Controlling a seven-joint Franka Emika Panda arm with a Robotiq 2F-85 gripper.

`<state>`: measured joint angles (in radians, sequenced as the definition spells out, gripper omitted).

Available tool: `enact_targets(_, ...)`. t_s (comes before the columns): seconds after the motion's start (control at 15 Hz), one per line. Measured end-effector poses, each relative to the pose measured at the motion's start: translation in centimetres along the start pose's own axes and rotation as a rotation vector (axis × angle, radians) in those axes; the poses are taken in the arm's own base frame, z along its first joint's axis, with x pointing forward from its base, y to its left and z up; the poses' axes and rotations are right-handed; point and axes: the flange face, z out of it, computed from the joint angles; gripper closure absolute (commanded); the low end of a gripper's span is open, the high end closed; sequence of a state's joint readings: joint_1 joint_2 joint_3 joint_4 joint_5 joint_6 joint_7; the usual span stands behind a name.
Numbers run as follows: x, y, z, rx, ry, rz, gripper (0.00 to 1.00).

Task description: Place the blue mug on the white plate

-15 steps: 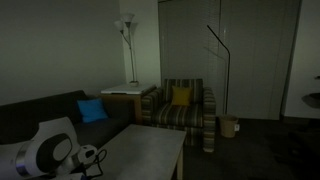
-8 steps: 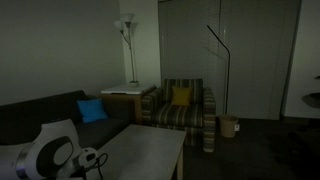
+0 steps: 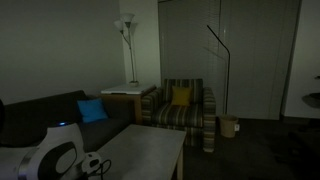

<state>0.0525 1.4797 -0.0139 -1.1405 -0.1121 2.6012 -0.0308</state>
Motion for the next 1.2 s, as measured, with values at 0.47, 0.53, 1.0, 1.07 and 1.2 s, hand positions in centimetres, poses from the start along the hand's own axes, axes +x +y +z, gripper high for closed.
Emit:
enact_targets(0.47, -0.5, 0.2, 0.4, 0.089, 0.007, 0.027, 0.97)
enact_targets(0.53, -0.5, 0.5, 0.4, 0.101, 0.008, 0.025, 0.97)
enact_targets(1.0, -0.2, 3.0, -0.2, 0.131, -0.002, 0.021, 0.97)
enact_targets(1.07, -0.3, 3.1, -0.2, 0.133, -0.016, 0.019, 0.97)
enact_targets(1.2, -0.4, 3.1, -0.2, 0.138, -0.047, 0.013, 0.97)
